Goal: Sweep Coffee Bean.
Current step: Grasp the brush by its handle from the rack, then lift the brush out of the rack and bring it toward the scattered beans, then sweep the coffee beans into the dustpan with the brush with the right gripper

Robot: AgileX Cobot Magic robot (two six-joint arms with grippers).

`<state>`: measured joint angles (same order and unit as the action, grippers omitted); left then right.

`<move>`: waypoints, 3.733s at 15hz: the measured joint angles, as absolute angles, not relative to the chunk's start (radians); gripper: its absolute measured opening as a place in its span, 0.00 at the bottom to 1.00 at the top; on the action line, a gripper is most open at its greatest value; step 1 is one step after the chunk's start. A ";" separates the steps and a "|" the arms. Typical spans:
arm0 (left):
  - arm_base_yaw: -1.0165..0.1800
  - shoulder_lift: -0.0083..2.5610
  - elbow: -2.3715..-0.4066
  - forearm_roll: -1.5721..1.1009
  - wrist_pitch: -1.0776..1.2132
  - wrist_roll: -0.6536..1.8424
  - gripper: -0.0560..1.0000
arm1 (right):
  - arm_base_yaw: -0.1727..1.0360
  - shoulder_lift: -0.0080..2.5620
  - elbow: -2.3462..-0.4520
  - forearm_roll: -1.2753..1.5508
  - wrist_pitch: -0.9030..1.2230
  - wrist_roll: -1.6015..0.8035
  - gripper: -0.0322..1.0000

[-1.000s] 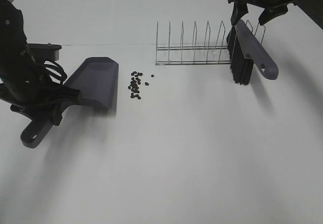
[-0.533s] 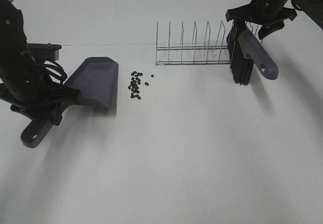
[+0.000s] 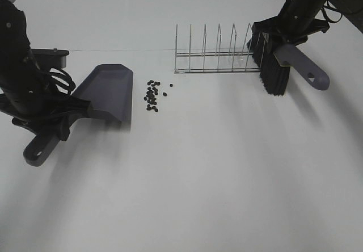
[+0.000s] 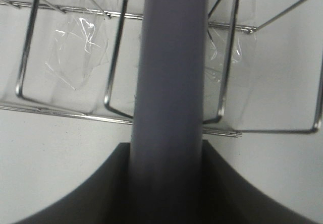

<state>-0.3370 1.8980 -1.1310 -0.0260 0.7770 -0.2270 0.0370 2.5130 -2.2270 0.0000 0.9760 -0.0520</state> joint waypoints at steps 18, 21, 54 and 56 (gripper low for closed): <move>-0.337 1.973 -1.131 -0.105 0.777 -0.209 0.36 | 0.038 2.037 -2.016 0.061 1.231 -0.079 0.30; -0.337 2.017 -1.131 -0.132 0.773 -0.183 0.36 | 0.050 2.016 -1.868 0.104 1.221 -0.080 0.30; -0.396 2.126 -1.255 -0.119 0.881 -0.225 0.36 | 0.640 2.531 -2.495 -0.170 1.231 0.137 0.30; -0.396 2.126 -1.255 -0.119 0.881 -0.225 0.36 | 0.589 2.500 -2.496 -0.175 1.231 0.118 0.30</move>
<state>-0.3960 2.1260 -1.2550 -0.1190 0.8810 -0.2250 0.5890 2.5000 -2.4960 -0.1750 1.2310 0.1180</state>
